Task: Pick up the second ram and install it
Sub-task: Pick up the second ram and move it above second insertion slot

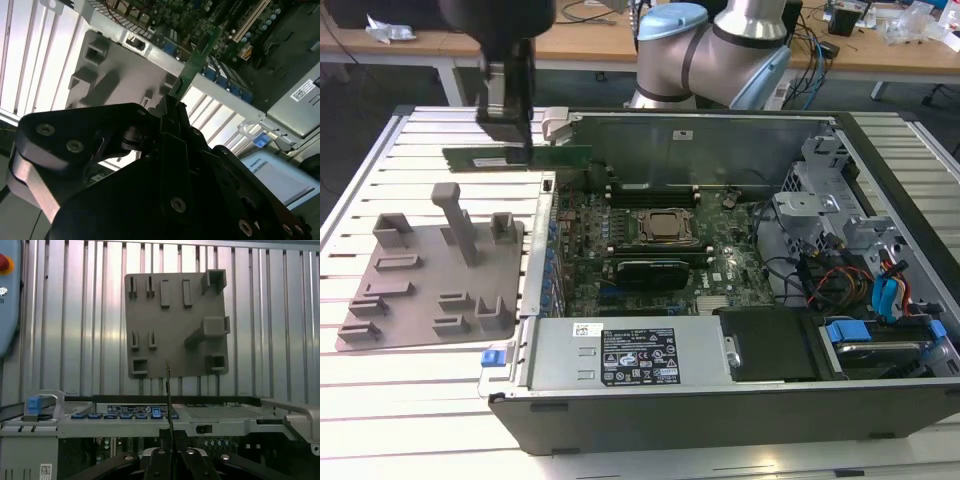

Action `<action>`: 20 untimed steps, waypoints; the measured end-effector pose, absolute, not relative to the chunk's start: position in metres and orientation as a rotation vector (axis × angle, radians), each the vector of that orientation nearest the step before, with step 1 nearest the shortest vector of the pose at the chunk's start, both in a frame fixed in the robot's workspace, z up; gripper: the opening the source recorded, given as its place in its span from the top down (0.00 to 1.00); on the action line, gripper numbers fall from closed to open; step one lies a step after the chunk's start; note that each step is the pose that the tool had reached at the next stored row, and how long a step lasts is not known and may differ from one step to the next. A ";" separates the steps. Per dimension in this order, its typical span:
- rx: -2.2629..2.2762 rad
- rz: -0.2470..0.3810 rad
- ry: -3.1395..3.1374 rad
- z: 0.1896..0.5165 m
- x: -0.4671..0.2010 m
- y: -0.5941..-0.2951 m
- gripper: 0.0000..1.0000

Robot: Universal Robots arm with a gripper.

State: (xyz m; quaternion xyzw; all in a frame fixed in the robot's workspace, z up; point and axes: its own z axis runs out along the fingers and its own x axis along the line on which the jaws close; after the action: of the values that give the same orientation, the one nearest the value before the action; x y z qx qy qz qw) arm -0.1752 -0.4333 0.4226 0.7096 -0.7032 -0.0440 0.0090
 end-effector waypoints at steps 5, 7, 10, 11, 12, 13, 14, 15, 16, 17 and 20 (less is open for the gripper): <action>2.210 -0.150 -2.191 0.408 -0.133 -0.414 0.86; 2.207 -0.156 -2.188 0.400 -0.112 -0.410 0.86; 2.205 -0.159 -2.187 0.392 -0.094 -0.409 0.86; 2.205 -0.160 -2.186 0.386 -0.079 -0.408 0.86; 2.204 -0.161 -2.186 0.383 -0.071 -0.408 0.86; 2.204 -0.161 -2.185 0.380 -0.062 -0.408 0.86; 2.204 -0.162 -2.185 0.376 -0.053 -0.408 0.86; 2.203 -0.162 -2.185 0.370 -0.037 -0.408 0.86; 2.203 -0.163 -2.185 0.365 -0.025 -0.408 0.86; 2.204 -0.163 -2.185 0.363 -0.020 -0.408 0.86; 2.203 -0.162 -2.185 0.361 -0.017 -0.408 0.86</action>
State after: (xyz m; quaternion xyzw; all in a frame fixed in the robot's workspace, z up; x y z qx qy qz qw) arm -0.0167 -0.4081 0.3609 0.7090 -0.7030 -0.0523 0.0174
